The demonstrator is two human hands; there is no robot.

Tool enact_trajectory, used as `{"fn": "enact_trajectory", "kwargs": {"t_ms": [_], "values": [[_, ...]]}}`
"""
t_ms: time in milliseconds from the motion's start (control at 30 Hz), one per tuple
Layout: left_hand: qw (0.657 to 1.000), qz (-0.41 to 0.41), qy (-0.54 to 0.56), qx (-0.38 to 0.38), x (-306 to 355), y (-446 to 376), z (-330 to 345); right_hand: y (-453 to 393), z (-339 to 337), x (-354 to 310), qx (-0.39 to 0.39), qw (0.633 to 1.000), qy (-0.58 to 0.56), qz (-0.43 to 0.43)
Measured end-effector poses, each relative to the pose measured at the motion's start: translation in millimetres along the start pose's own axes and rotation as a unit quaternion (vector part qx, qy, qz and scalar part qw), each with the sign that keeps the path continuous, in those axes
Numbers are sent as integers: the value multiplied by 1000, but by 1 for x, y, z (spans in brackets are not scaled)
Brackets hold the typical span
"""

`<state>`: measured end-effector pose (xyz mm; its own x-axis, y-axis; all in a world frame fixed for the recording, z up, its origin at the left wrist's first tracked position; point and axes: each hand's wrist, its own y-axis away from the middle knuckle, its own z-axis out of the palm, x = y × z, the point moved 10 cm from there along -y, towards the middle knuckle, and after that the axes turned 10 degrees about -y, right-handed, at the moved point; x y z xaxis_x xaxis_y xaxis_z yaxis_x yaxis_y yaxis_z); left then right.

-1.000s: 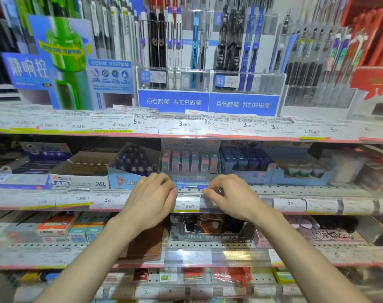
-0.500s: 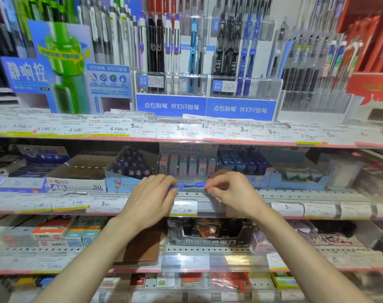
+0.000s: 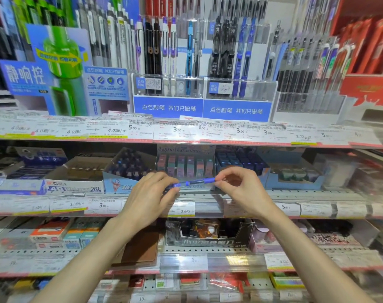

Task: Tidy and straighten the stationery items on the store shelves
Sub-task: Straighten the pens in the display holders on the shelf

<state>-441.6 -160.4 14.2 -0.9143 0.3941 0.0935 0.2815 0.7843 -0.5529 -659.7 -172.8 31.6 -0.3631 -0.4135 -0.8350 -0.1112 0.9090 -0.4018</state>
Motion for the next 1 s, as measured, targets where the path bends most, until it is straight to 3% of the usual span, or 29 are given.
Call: {"fn": "enact_trajectory", "kwargs": {"t_ms": [167, 400, 867, 1000], "values": [[997, 39, 57, 20, 17, 3, -19, 14, 2, -17, -73, 986, 141, -56], [987, 97, 105, 68, 60, -4, -64, 28, -5, -77, -100, 961, 196, -168], [964, 158, 66, 201, 111, -69, -163, 7, -75, -174, -42, 900, 332, -280], [962, 154, 8, 224, 113, -91, -169, -13, -98, -188, 33, 901, 337, -271]]}}
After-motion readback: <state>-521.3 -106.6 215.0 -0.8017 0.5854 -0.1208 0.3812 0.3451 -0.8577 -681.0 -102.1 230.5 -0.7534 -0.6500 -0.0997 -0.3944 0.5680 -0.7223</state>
